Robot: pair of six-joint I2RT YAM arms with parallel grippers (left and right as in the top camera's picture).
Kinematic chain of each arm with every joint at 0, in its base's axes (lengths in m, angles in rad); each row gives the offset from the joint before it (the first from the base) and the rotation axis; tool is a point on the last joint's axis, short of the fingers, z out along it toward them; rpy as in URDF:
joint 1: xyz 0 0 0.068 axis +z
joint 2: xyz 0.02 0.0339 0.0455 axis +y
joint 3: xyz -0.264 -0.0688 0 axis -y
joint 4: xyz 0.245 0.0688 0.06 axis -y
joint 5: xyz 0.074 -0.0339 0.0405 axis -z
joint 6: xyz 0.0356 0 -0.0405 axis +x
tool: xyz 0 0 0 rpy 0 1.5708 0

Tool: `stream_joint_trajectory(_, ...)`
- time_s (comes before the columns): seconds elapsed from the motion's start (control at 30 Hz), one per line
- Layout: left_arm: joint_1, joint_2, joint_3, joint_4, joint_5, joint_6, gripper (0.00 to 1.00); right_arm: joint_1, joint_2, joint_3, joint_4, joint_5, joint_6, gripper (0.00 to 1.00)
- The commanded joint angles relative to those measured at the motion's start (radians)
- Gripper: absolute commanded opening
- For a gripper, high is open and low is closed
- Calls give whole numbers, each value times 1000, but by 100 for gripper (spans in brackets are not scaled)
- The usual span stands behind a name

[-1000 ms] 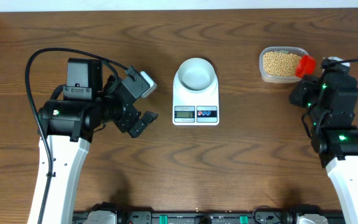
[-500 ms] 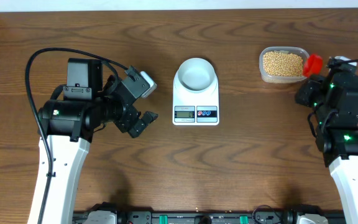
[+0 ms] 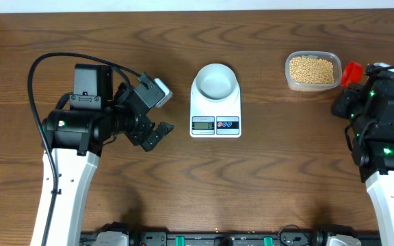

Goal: Scoop item into bowl and weigh 50g on scale
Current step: 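Push the scoop down into the soybeans with the right gripper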

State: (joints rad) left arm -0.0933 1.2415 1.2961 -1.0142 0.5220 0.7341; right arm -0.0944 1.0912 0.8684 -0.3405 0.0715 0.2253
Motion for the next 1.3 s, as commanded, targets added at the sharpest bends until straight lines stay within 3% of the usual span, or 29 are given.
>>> stream_joint_trajectory(0.0,4,-11,17,-3,16,10,98,-16,-6,46,-5,0,-55,1)
stream_joint_trajectory(0.43,4,-10,17,-3,17,10,98,-24,3,72,-73,-3,-224,1)
stream_joint_trajectory(0.67,4,-9,17,-3,17,10,98,-24,65,72,-64,-3,-246,1)
stream_joint_trajectory(1.27,4,-8,17,-3,16,10,98,-10,309,72,123,-56,-246,1)
